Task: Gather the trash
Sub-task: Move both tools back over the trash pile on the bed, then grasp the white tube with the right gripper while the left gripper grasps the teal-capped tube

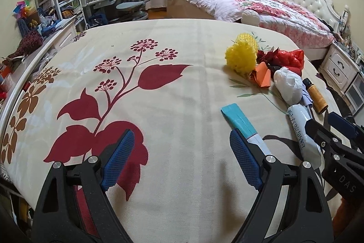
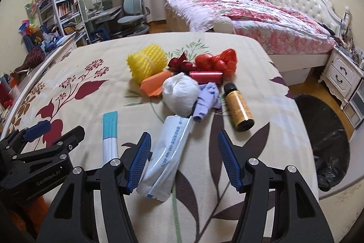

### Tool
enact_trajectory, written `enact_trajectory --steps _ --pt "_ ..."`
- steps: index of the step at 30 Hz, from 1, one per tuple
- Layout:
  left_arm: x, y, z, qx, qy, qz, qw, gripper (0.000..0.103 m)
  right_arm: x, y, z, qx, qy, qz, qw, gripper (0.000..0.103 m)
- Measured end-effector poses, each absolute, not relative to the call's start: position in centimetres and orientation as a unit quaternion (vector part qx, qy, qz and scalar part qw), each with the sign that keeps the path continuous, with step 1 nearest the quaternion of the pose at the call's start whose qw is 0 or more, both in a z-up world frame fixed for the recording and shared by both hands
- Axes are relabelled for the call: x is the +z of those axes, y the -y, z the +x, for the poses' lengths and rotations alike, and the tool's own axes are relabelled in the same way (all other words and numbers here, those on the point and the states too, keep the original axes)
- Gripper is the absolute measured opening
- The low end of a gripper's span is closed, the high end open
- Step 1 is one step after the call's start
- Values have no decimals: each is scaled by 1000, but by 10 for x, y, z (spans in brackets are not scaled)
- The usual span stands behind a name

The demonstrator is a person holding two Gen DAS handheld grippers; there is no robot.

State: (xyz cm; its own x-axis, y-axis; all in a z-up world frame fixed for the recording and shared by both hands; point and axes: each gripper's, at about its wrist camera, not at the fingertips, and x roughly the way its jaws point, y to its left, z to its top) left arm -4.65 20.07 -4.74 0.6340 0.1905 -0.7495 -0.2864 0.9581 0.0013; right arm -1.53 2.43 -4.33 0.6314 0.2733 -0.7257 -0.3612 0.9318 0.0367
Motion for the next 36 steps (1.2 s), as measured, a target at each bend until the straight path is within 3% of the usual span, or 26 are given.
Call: enact_trajectory --steps 6,10,13,22,25,30,33,36 --pt "-49 -201 -47 132 -411 -66 900 84 -55 -24 -12 184 -414 -46 890 58" --pt "-51 -195 -45 126 -412 -66 900 84 -51 -25 -15 195 -410 -48 890 43" --pt "-52 -188 -44 122 -414 -59 900 84 -50 -25 -18 209 -414 -43 885 37" --pt "-50 -196 -47 135 -411 -67 899 84 -51 -19 -19 201 -420 -40 884 37" --pt "-48 -200 -49 135 -409 -73 900 84 -51 -24 -19 203 -417 -44 885 43" --pt "-50 -199 -49 129 -410 -78 900 84 -61 -26 -17 194 -428 -53 881 43" --pt "-51 -194 -48 123 -412 -77 900 84 -63 -24 -18 193 -425 -59 882 29" --pt "-52 -187 -46 116 -413 -75 900 84 -60 -20 -20 190 -419 -64 886 28"
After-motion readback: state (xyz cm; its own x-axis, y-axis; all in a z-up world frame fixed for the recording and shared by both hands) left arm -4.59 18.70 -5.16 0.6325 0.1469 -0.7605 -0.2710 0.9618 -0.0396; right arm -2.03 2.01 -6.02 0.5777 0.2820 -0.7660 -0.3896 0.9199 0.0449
